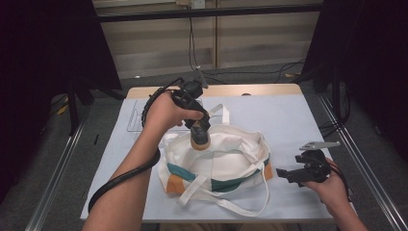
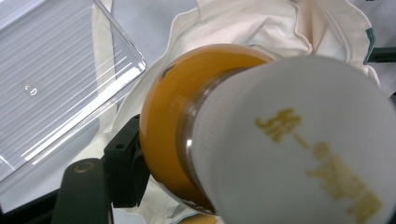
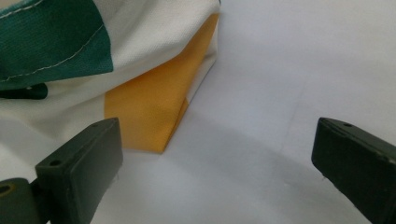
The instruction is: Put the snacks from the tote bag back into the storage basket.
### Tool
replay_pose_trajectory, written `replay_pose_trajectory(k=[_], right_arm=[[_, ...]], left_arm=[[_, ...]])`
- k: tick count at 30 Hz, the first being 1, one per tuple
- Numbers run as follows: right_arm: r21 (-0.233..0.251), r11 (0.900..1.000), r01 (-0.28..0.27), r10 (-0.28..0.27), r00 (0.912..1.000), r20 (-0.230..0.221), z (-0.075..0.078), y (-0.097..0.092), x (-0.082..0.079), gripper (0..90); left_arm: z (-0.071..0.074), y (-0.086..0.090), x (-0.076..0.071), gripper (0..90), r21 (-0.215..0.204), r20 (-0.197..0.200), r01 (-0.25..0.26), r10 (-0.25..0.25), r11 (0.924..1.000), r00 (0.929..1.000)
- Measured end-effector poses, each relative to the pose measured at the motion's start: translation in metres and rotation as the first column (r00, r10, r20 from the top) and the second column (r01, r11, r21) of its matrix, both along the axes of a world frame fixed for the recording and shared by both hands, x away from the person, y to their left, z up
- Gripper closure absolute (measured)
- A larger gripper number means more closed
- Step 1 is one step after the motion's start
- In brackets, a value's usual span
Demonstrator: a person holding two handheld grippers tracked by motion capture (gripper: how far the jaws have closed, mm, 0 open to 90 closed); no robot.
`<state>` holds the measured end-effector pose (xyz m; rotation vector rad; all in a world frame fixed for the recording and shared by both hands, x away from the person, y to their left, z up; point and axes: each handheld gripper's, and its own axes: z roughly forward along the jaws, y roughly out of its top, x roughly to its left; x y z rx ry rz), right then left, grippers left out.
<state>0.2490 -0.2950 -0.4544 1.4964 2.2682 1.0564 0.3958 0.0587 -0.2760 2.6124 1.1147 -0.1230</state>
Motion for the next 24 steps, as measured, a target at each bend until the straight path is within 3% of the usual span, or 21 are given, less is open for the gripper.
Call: replay_pose_trajectory(k=[11,21,24], right_arm=[[-0.003,0.9999,-0.010,0.010,0.9999,0.002,0.001,0.002,0.000,1.9],[-0.008,0.9999,-0.008,0.008,1.0000,-0.004,0.001,0.003,0.000,1.9],[-0.005,1.0000,-0.006,0.006,1.0000,-0.004,0.001,0.003,0.000,1.9]], left_arm=[[0.007,0.003,0.007,29.7,0.021,0.011,-0.021,0.021,0.9996,0.9997],[0.012,0.007,0.016,29.7,0.031,0.019,-0.009,0.008,0.9995,0.9998],[0.014,0.007,0.018,29.7,0.034,0.029,-0.028,0.027,0.9990,0.9992]])
